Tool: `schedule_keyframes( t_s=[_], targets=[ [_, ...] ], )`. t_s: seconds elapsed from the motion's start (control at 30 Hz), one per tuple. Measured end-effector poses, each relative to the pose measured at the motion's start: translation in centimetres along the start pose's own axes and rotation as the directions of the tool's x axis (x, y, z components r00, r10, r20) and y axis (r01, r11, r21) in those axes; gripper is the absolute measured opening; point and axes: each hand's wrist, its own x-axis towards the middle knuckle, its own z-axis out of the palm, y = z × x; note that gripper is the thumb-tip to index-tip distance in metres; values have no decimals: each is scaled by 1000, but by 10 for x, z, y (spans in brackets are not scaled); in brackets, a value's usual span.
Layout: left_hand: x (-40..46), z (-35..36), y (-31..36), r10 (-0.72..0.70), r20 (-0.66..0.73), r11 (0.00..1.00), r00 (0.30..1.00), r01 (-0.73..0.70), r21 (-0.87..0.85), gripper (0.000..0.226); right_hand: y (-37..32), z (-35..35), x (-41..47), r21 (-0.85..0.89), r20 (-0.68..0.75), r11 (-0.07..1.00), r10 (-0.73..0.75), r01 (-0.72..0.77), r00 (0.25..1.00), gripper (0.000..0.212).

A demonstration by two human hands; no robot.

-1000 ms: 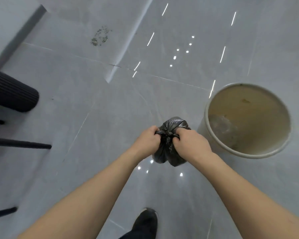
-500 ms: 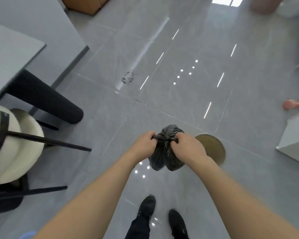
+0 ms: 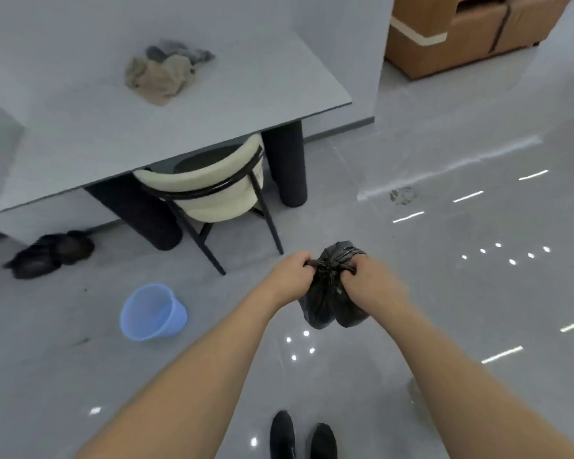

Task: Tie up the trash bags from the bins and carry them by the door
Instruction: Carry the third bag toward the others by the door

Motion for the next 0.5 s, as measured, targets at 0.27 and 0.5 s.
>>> schedule_keyframes(
  t_s=[0.27,0.5],
  targets=[
    [-146,-134,-147,-308,-382,926,871,182,-330,17,-218,92,-31,-149,255,853,-455,500,853,15],
    [-291,-187,-259,-542,-582,815,607,209,-541,18,-364,184,-128,-110,457,635,-651,765,606,17]
  ],
)
